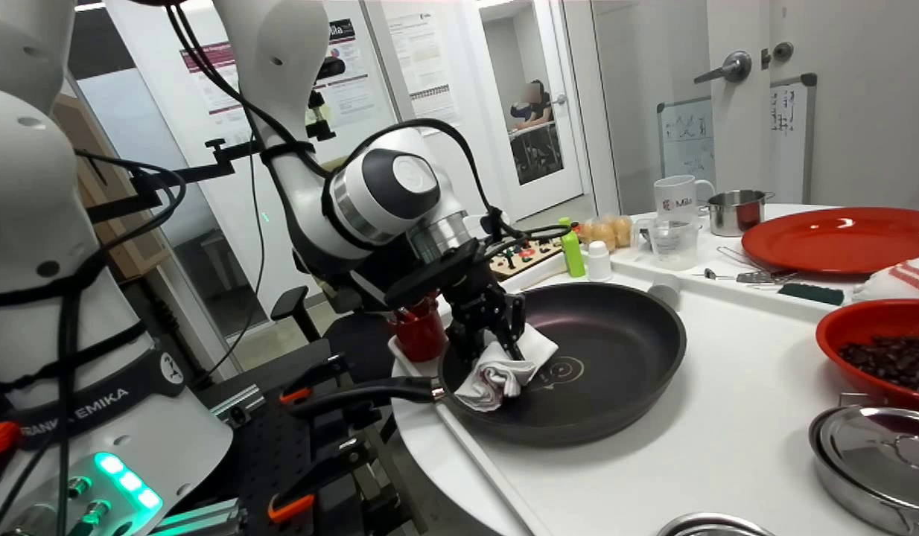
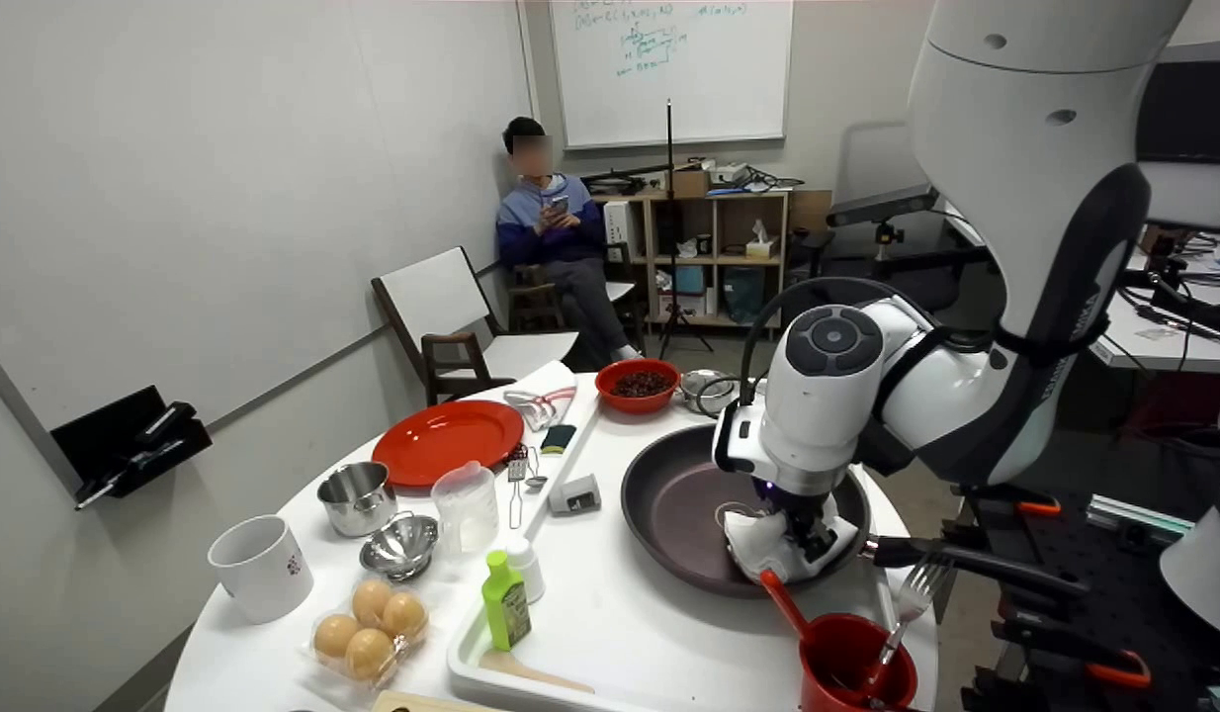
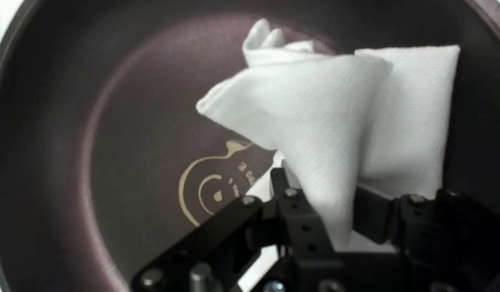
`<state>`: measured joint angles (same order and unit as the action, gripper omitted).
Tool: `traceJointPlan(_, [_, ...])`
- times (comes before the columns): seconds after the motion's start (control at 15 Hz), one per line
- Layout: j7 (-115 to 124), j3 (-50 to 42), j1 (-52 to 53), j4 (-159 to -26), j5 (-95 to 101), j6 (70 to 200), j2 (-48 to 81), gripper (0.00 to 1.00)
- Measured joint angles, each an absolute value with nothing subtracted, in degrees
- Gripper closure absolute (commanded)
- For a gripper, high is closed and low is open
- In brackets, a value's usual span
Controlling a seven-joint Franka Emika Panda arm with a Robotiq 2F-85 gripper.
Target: Get the white kitchen towel from the table and use it to wipe the black pan
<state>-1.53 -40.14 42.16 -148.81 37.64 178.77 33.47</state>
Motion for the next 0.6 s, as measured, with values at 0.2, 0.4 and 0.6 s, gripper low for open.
traceJointPlan(0.2, [-1.44, -39.82, 42.4, -147.45, 37.49, 179.07, 33.49, 0.9])
traceJointPlan(0.4, [-1.22, -39.52, 41.46, -145.32, 37.02, 179.04, 33.67, 0.9])
traceJointPlan(0.6, [-1.17, -38.55, 38.33, -142.64, 36.25, 178.86, 34.56, 0.9])
